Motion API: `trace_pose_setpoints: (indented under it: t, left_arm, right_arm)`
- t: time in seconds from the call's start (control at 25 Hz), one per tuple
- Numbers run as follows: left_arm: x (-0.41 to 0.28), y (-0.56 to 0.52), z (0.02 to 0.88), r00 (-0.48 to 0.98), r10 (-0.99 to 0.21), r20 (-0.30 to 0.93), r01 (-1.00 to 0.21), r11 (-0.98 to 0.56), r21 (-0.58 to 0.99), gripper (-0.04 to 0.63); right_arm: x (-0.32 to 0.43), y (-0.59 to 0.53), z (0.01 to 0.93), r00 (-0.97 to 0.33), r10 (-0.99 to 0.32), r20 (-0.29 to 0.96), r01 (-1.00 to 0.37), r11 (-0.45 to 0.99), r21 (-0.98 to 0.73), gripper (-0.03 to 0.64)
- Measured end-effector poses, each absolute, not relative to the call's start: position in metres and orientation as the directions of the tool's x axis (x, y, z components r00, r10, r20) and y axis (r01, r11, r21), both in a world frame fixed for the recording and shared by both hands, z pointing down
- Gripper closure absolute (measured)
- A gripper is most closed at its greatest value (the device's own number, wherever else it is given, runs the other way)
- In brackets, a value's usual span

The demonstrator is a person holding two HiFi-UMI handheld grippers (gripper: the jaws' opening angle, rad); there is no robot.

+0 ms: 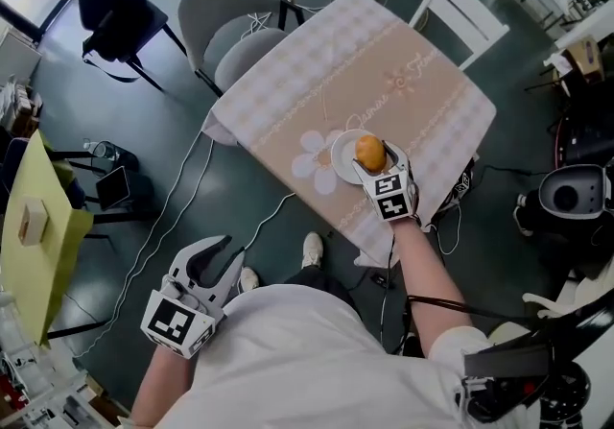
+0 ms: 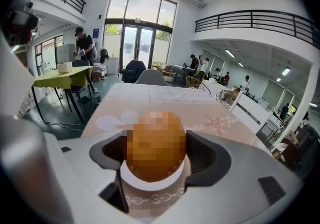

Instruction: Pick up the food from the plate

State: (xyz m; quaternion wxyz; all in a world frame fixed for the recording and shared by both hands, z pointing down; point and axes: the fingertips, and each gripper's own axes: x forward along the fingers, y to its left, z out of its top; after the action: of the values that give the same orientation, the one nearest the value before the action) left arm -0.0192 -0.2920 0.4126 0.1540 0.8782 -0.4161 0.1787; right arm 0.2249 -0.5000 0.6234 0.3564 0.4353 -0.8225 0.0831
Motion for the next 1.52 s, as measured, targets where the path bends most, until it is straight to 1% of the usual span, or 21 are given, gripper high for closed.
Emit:
trace_pose_setpoints:
  t: [0.16, 0.2, 0.32, 0.4, 0.84, 1.12, 1.32, 1.52]
  left_arm:
    - [-0.036, -0.281, 0.410, 0.620, -0.665, 0.416, -0.762, -0.636, 0.119, 0.492]
    - [-0.042, -0.278, 0.409, 0.623, -0.664, 0.413, -0.758, -0.643, 0.110, 0.503]
    - [-0.061, -0.267, 0.406, 0.635, -0.667, 0.390, -0.749, -0.656, 0.097, 0.572]
    - [-0.072, -0.259, 0.406, 0.646, -0.663, 0.378, -0.741, -0.665, 0.100, 0.586]
    - [-0.137, -0.205, 0.402, 0.704, -0.632, 0.323, -0.692, -0.712, 0.114, 0.586]
    - [-0.176, -0.167, 0.408, 0.724, -0.602, 0.337, -0.669, -0.733, 0.127, 0.586]
    - [-0.186, -0.139, 0.410, 0.746, -0.575, 0.336, -0.643, -0.754, 0.137, 0.586]
    - [-0.191, -0.125, 0.419, 0.762, -0.559, 0.327, -0.627, -0.764, 0.154, 0.586]
  right_arm:
    - [0.207, -0.478, 0.586, -0.372, -0.704, 0.605, -0.786, 0.586, 0.198, 0.255]
    - [0.201, -0.470, 0.578, -0.373, -0.707, 0.601, -0.786, 0.585, 0.200, 0.255]
    - [0.183, -0.447, 0.551, -0.372, -0.728, 0.576, -0.791, 0.574, 0.214, 0.255]
    - [0.172, -0.432, 0.535, -0.370, -0.743, 0.557, -0.795, 0.564, 0.223, 0.255]
    - [0.104, -0.328, 0.467, -0.388, -0.775, 0.499, -0.804, 0.549, 0.227, 0.255]
    - [0.056, -0.258, 0.440, -0.409, -0.783, 0.469, -0.807, 0.550, 0.215, 0.255]
    - [0.023, -0.208, 0.426, -0.433, -0.776, 0.458, -0.787, 0.574, 0.227, 0.255]
    - [0.001, -0.182, 0.422, -0.459, -0.765, 0.451, -0.771, 0.595, 0.225, 0.255]
